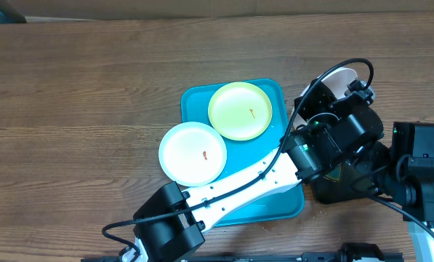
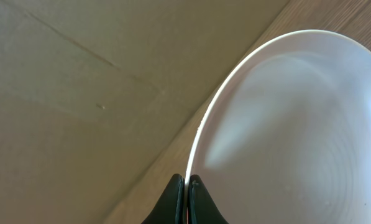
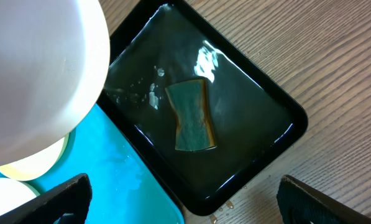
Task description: Clean dirty plates on tray and stack at the side
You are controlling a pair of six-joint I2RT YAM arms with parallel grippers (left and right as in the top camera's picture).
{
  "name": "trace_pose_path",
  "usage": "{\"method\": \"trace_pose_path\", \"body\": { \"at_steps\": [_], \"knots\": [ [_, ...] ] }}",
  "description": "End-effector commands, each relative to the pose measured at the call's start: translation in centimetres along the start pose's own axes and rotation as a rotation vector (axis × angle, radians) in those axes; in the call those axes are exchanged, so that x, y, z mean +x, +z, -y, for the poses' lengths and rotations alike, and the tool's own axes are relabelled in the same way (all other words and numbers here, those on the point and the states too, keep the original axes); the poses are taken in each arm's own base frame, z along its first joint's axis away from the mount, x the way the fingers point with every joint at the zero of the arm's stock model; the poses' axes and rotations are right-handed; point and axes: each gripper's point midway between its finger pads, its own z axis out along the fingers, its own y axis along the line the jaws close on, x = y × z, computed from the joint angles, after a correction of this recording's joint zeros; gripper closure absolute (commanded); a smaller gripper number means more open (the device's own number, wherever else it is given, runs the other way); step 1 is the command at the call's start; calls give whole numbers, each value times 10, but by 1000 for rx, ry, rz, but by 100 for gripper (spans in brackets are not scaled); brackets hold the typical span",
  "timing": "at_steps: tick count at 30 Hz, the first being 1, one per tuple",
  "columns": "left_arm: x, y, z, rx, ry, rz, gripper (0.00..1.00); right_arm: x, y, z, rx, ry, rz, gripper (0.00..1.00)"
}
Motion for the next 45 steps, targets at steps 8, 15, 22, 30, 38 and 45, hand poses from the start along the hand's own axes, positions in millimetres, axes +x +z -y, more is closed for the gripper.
{"method": "trace_pose_path", "body": {
  "at_steps": [8, 15, 22, 30, 38, 45],
  "knots": [
    [-12, -4, -5, -19, 33, 27, 96, -5, -6, -2, -11, 6, 22, 3],
    [-12, -6, -4, -22, 50, 26, 96, -5, -6, -2, -11, 3, 22, 3],
    [-7, -9, -3, -35, 70, 5, 96, -4, -6, -1, -9, 3, 19, 3],
    [10, -5, 0, -3, -85, -47, 96, -4, -6, -1, -8, 3, 18, 3],
    [17, -2, -2, 206, -312, -79, 96, -4, -6, -1, -8, 3, 17, 3],
    [52, -3, -55, 259, -567, -220, 96, -4, -6, -1, -7, 3, 17, 3]
  ]
}}
